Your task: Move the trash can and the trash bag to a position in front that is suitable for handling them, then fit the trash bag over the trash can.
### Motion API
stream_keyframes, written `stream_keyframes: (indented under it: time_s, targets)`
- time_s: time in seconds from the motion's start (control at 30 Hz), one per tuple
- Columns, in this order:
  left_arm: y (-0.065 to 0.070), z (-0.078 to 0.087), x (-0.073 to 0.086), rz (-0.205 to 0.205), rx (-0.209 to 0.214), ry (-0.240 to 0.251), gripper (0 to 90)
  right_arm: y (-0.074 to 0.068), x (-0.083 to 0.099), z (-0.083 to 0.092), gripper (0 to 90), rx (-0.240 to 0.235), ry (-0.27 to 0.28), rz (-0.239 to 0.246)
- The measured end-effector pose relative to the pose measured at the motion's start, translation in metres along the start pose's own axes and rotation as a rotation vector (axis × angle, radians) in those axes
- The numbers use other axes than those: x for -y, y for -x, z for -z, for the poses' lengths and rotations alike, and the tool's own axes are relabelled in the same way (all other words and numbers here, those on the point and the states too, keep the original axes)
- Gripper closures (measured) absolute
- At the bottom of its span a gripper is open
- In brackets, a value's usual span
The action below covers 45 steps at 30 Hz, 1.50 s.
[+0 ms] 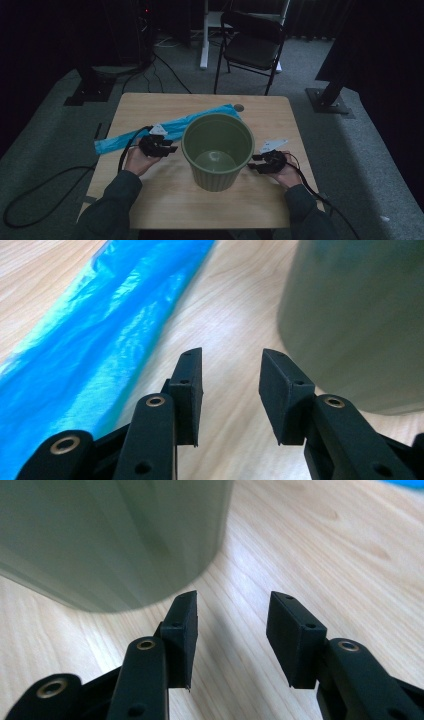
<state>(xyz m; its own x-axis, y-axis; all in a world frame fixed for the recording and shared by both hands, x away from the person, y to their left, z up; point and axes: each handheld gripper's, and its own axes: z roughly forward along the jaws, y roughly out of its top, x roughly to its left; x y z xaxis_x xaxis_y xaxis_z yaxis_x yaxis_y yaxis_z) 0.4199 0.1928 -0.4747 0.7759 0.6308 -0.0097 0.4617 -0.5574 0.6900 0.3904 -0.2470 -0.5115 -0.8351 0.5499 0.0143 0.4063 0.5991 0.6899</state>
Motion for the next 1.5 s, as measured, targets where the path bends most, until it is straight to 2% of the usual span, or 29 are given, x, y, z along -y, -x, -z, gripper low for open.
stream_keyframes:
  time_s: [0.1,0.27,0.4,0.47,0.67,0.83,0.9,1.03,1.27,1.3,1.5]
  targets:
    - [-0.007,0.002,-0.002,-0.013,-0.019,-0.005,61.3,0.003,0.004,-0.004,54.1,0.027,-0.032,0.001]
    - [-0.017,0.002,-0.006,-0.023,-0.03,-0.016,61.5,0.003,0.01,-0.017,52.6,0.041,-0.09,0.007]
    - [-0.027,0.0,-0.006,-0.015,-0.023,-0.024,61.1,0.004,0.011,-0.017,51.3,0.04,-0.084,-0.002]
    - [-0.03,-0.001,-0.006,-0.02,-0.027,-0.028,61.5,0.006,0.012,-0.017,50.2,0.031,-0.079,-0.018]
    - [-0.034,-0.002,-0.005,-0.023,-0.025,-0.033,62.3,0.006,0.013,-0.017,48.8,0.029,-0.072,-0.014]
    - [-0.038,-0.009,-0.008,-0.028,-0.063,-0.054,60.3,0.005,0.015,-0.017,47.8,0.027,-0.063,-0.014]
    - [-0.041,-0.011,-0.01,-0.015,-0.09,-0.062,53.2,0.005,0.015,-0.017,47.5,0.027,-0.06,-0.016]
    - [-0.045,-0.015,-0.015,-0.009,-0.108,-0.075,50.8,0.005,0.016,-0.018,46.6,0.028,-0.055,-0.017]
    - [-0.047,-0.031,-0.03,-0.028,-0.117,-0.117,48.5,0.004,0.017,-0.018,45.9,0.026,-0.046,-0.015]
    - [-0.047,-0.038,-0.033,-0.022,-0.105,-0.128,48.5,0.004,0.017,-0.018,45.8,0.026,-0.046,-0.015]
    - [-0.044,-0.061,-0.043,-0.023,-0.099,-0.16,49.6,0.004,0.017,-0.017,45.8,0.026,-0.044,-0.015]
